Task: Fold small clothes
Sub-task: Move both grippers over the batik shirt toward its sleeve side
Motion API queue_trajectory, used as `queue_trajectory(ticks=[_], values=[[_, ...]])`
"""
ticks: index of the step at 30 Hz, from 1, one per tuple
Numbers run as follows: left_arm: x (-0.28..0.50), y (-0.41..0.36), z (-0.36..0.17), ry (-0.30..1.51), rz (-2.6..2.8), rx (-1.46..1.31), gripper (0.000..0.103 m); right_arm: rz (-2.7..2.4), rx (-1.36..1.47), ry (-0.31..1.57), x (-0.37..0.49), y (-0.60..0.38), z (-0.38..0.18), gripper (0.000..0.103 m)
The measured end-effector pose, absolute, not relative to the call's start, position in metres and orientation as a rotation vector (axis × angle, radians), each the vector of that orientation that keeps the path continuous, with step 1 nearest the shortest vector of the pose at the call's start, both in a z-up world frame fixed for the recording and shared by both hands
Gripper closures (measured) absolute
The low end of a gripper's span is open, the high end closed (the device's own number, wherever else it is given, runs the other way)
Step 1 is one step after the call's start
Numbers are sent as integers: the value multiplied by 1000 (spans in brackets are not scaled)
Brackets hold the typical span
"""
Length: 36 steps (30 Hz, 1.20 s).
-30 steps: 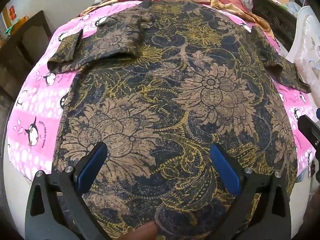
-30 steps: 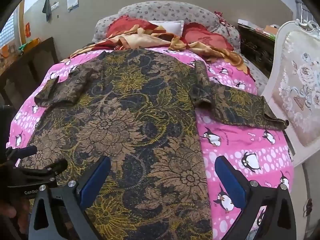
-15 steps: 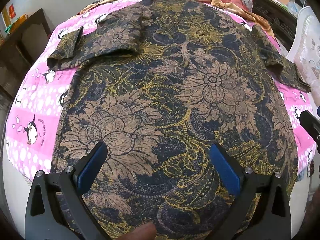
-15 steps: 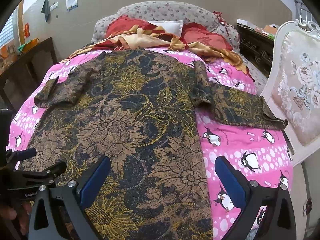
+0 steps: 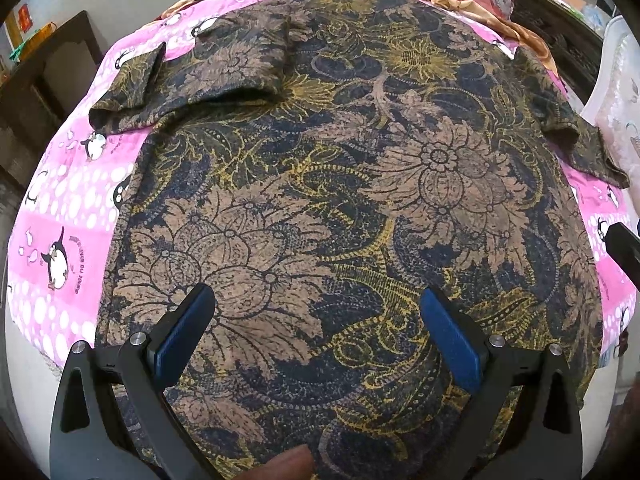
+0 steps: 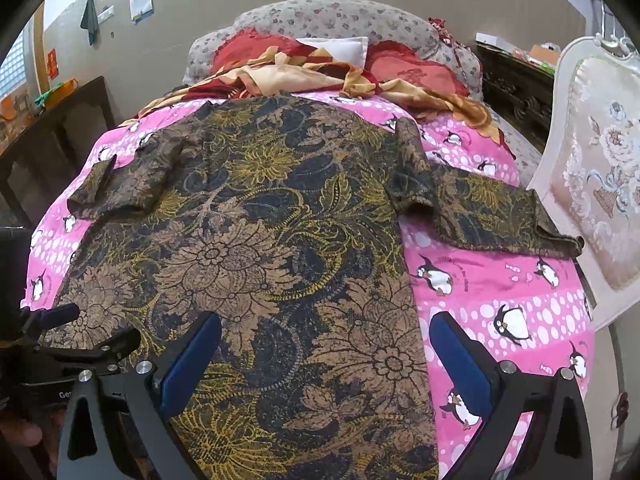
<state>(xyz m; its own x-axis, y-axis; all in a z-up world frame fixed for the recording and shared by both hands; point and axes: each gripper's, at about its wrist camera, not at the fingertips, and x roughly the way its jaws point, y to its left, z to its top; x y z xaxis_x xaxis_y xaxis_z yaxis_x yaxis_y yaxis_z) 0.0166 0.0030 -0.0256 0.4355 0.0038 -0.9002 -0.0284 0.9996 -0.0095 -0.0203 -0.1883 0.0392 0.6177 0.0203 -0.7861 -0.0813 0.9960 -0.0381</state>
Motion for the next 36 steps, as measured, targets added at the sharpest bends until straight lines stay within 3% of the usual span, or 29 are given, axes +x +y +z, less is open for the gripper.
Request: queue_trajectory(ticks=[36], values=[[11, -1, -22, 1121, 17, -14, 0, 53, -47, 904, -35, -200, 39, 0]])
